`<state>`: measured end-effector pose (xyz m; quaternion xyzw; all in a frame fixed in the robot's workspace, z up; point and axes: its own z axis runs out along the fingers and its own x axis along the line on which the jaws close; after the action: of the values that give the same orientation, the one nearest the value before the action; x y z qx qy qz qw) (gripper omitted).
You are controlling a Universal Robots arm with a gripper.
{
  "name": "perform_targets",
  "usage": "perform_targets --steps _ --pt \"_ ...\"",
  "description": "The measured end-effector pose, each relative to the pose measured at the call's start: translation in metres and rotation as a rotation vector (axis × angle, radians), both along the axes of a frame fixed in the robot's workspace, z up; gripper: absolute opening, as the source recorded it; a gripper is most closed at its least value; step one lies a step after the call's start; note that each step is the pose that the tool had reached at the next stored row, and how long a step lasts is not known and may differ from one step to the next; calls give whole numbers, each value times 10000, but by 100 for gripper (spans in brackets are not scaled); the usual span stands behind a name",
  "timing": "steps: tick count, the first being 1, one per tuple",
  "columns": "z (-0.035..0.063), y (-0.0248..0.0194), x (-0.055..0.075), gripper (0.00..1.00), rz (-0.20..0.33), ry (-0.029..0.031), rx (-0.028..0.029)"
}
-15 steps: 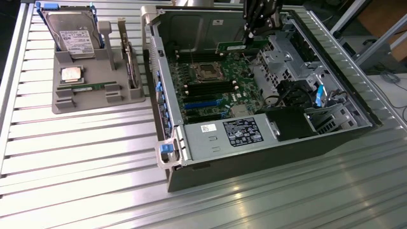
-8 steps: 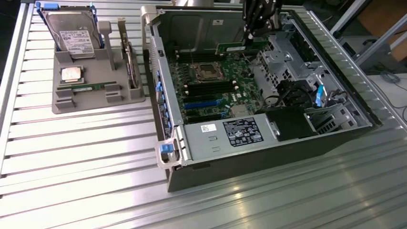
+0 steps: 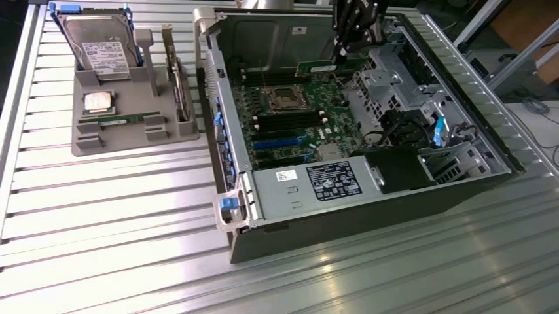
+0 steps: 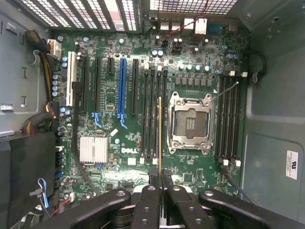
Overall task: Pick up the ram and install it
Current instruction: 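Insert the ram into the slot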
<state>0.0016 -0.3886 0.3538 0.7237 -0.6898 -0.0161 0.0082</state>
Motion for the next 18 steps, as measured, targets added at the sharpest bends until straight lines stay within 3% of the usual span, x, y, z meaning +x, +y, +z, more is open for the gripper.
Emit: perform_targets --steps 18 --pt "-97 -1 0 12 -1 0 -1"
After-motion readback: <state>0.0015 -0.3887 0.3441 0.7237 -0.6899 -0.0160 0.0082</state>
